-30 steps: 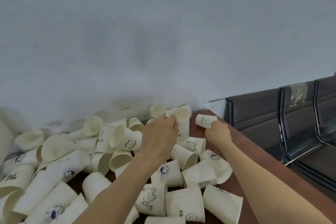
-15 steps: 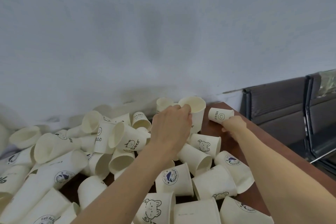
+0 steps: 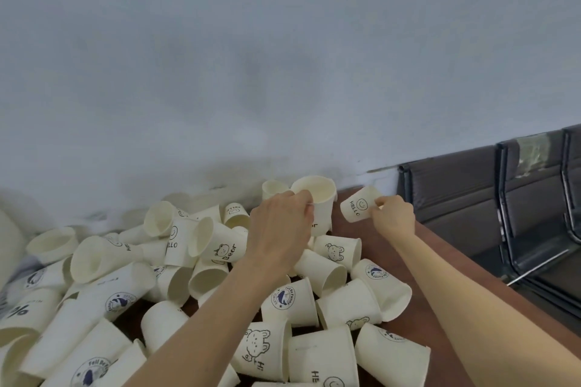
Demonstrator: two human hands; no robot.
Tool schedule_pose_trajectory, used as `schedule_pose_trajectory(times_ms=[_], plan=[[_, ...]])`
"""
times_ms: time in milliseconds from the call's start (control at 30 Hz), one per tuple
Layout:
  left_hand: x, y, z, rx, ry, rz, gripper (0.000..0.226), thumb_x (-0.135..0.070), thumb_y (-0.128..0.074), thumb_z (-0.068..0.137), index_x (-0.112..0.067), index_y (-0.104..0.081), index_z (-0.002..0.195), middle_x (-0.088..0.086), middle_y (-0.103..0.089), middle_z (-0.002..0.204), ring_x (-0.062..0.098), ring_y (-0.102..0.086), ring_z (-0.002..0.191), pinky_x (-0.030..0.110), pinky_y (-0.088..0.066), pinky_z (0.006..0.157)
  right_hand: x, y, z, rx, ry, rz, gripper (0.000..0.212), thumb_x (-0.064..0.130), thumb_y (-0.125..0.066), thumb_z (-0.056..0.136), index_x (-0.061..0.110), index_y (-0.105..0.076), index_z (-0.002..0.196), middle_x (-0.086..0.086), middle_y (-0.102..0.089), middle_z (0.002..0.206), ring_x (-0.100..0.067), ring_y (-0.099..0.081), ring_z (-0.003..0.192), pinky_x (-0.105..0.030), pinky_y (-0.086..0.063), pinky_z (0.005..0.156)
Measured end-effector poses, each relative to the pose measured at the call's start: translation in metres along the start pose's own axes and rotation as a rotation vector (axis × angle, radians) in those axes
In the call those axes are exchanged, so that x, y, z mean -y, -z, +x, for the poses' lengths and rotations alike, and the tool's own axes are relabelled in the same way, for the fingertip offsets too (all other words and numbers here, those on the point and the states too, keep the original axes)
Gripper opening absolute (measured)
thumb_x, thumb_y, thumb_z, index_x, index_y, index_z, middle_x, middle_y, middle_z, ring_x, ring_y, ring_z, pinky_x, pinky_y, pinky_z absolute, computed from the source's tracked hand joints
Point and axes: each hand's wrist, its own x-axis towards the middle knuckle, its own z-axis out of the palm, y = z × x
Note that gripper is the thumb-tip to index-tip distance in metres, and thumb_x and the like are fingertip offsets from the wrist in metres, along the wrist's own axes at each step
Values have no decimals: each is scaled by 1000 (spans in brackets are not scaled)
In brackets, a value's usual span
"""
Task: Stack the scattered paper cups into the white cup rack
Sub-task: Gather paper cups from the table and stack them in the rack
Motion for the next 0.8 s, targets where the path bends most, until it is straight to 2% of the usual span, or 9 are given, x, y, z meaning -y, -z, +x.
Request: schedule_pose_trajectory(times_ms=[100,233,333,500,633,800], plan=[[-3,16,-8,-28,0,17,26,-32,-37,100,-24,-61,108,-5,-64,97,20,-59,90,34,-42,67,9,16,-16,-9,50,5,29,13,-53,89,14,-69,114,-19,-66,109,-36,-62,97,-38,-52,80],[-4,43,-23,-39,-11,0,26,-30,-38,99,-23,-61,108,-4,-64,95,21,-59,88,38,-48,73,24,36,-41,-19,145,6,31,17,-51,88,18,-69,113,-17,-68,98,-35,-63,88,-40,-55,76],[1,63,-36,-69,9,6,26,-31,-38,99,-25,-61,109,-5,-64,96,22,-59,89,38,-49,74,35,46,-62,-22,229,-39,30,18,-49,91,16,-69,112,-16,-69,96,-36,-62,91,-39,-53,75],[11,95,-59,-106,18,13,27,-32,-38,99,-24,-61,109,-4,-65,97,23,-60,91,38,-49,75,56,61,-96,-28,348,-128,23,15,-47,93,13,-68,103,-15,-68,94,-34,-61,88,-37,-50,69],[23,118,-77,-99,63,28,27,-32,-36,100,-24,-60,110,-4,-64,101,24,-59,96,39,-48,78,75,69,-125,-44,442,-172,28,8,-42,88,18,-65,100,-13,-65,87,-32,-54,86,-36,-44,63],[40,149,-102,-112,82,78,28,-32,-37,100,-23,-59,113,-4,-65,104,23,-59,97,37,-47,78,98,76,-160,-15,514,-162,25,10,-39,87,18,-63,91,-12,-61,81,-32,-56,82,-40,-51,64]])
